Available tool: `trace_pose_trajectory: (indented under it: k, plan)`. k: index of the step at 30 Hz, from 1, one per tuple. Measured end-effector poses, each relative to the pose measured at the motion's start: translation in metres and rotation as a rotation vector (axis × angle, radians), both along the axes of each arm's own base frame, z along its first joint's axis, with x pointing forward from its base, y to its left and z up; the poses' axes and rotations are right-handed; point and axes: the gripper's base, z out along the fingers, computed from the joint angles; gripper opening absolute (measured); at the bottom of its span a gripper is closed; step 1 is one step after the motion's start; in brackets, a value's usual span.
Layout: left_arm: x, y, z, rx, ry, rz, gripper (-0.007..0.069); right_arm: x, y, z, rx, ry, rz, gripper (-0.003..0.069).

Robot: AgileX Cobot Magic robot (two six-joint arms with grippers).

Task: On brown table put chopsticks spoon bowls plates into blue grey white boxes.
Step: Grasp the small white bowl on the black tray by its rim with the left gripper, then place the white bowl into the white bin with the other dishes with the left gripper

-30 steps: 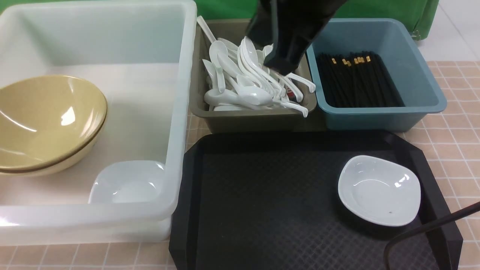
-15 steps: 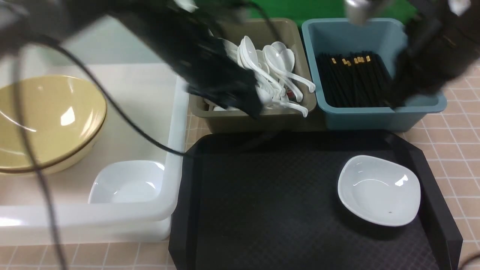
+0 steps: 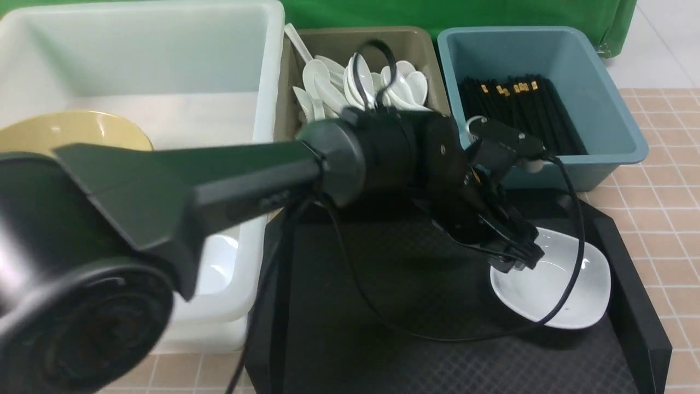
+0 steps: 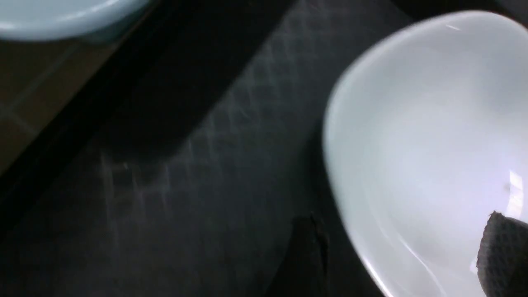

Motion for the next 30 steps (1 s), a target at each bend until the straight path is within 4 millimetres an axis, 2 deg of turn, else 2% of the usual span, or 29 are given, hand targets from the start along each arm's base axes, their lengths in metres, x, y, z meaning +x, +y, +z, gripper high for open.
trace_pose_trajectory:
  k: [6,10,12,15,16,19,22,23,24,25,26,28,29,30]
  plan:
    - [0.008,-0.004,-0.022,-0.013,-0.017,0.048,0.0472,-0.007,-0.003,-0.003,0.017,-0.035,0.005,0.0037]
    - [0.011,-0.008,-0.026,-0.033,-0.003,0.064,0.0421,-0.003,-0.001,0.0,0.044,-0.093,0.015,0.0037]
    - [0.012,-0.011,-0.025,-0.041,0.003,0.051,0.0305,0.003,0.003,0.001,0.059,-0.123,0.022,0.0037]
    - [0.012,-0.013,-0.026,-0.049,0.018,0.042,0.0177,0.008,0.006,0.001,0.06,-0.139,0.034,0.0037]
    - [0.011,-0.014,-0.025,-0.063,0.027,0.045,0.0088,0.013,0.008,-0.001,0.058,-0.143,0.041,0.0037]
    - [0.011,-0.015,-0.016,-0.09,0.034,0.017,0.0034,0.021,0.012,-0.004,0.049,-0.146,0.059,0.0037]
    - [0.012,-0.009,-0.005,-0.077,0.036,-0.027,0.0021,0.025,0.014,-0.005,0.048,-0.149,0.064,0.0037]
    - [0.016,0.004,0.011,-0.056,0.038,-0.064,0.0008,0.027,0.016,-0.005,0.055,-0.164,0.068,0.0037]
    - [0.015,0.005,0.013,-0.057,0.033,-0.067,0.0006,0.027,0.016,-0.004,0.057,-0.167,0.068,0.0037]
    - [0.021,0.024,0.039,-0.056,0.007,-0.071,0.0005,0.028,0.017,-0.002,0.07,-0.177,0.073,0.0037]
    - [0.022,0.027,0.042,-0.055,0.002,-0.071,0.0005,0.028,0.017,-0.001,0.07,-0.181,0.075,0.0037]
    - [0.03,0.064,0.093,-0.09,-0.057,-0.029,0.0005,0.032,0.022,0.009,0.083,-0.2,0.113,0.0037]
    - [0.03,0.072,0.102,-0.097,-0.069,-0.02,0.0005,0.032,0.023,0.01,0.086,-0.201,0.117,0.0037]
    - [0.031,0.107,0.144,-0.127,-0.125,0.029,0.0005,0.037,0.029,0.02,0.111,-0.212,0.159,0.0037]
